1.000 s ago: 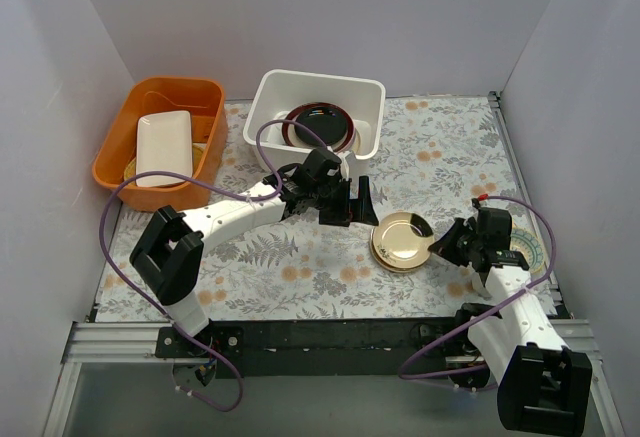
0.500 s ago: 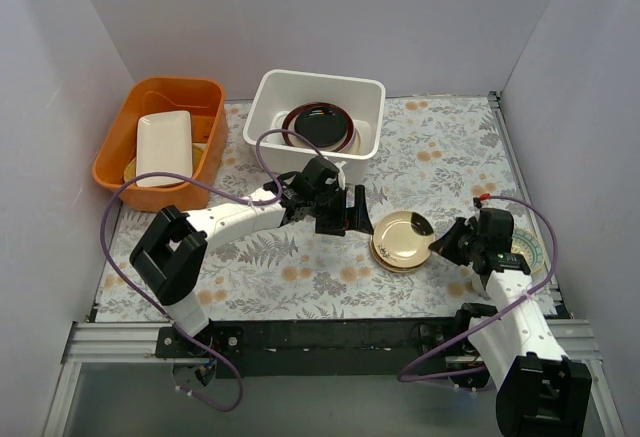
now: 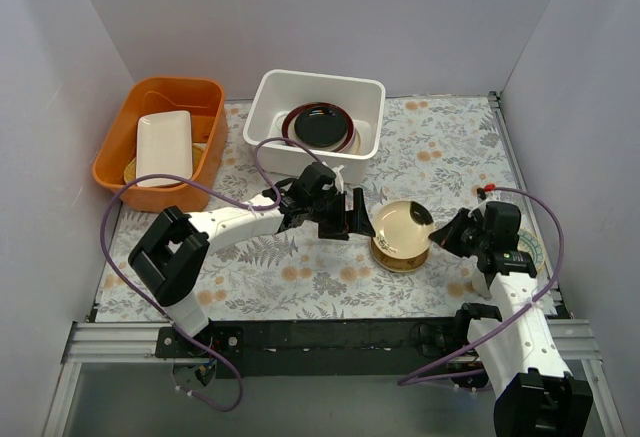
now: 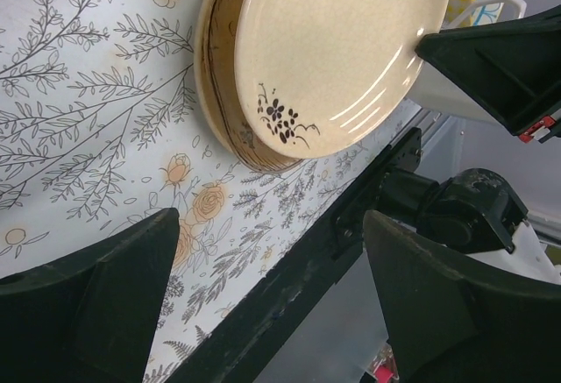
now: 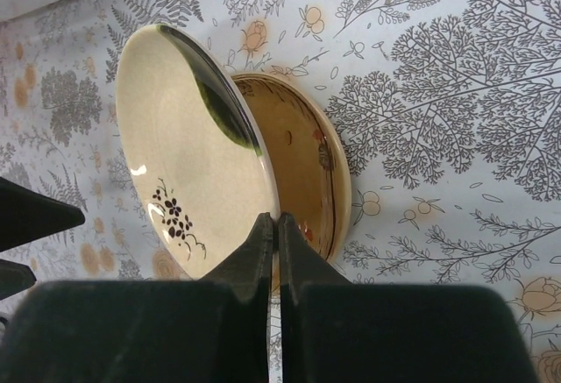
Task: Place the plates into the plastic bin on the countertop
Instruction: Pick up the plate at the center of the board, then place the plate in the plastic bin.
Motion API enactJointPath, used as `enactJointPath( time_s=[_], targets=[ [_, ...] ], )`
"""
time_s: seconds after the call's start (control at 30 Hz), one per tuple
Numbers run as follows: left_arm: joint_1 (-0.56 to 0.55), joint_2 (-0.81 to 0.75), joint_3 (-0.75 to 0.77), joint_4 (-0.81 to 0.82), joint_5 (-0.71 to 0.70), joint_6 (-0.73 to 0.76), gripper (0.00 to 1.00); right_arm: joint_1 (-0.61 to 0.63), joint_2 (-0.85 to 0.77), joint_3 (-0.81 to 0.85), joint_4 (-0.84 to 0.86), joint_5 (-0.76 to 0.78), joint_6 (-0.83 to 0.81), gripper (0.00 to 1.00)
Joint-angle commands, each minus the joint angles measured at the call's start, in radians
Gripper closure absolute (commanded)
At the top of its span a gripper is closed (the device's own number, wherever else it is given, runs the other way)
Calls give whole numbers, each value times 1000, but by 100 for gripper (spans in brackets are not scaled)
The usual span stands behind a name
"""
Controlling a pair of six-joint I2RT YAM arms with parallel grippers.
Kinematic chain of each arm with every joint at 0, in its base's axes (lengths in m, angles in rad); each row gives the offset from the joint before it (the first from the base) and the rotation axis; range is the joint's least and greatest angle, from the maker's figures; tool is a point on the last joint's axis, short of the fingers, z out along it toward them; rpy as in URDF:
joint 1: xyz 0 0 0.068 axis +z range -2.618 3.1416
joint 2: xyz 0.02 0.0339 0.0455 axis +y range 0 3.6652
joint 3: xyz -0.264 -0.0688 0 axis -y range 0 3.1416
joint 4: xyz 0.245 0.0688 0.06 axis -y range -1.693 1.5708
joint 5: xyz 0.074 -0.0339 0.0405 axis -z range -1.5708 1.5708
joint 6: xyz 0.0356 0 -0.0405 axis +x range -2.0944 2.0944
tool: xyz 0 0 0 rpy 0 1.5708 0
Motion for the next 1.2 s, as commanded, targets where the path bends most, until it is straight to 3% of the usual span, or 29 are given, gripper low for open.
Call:
enactJointPath(
  time_s=[0.0, 0.53, 0.87, 1.0, 1.03, 1.17],
  targets=[
    [-6, -47, -13, 82, 36, -25, 17, 2, -15, 63, 17, -77, 14, 99],
    [-9, 20, -5, 144, 48, -54, 30, 2, -22, 80, 77, -234, 52, 99],
    [-24, 65, -8, 188, 65, -69, 47, 2, -32, 65, 128, -303, 75, 99],
    [-26, 66, -3, 193, 69, -69, 64, 2, -29, 57, 134, -317, 75, 99],
    [-24, 66, -2, 193, 71, -69, 74, 2, -33, 55, 134, -317, 75, 99],
    [-26, 65, 0, 194, 65, -71, 100, 2, -33, 48, 142, -326, 74, 99]
  ],
)
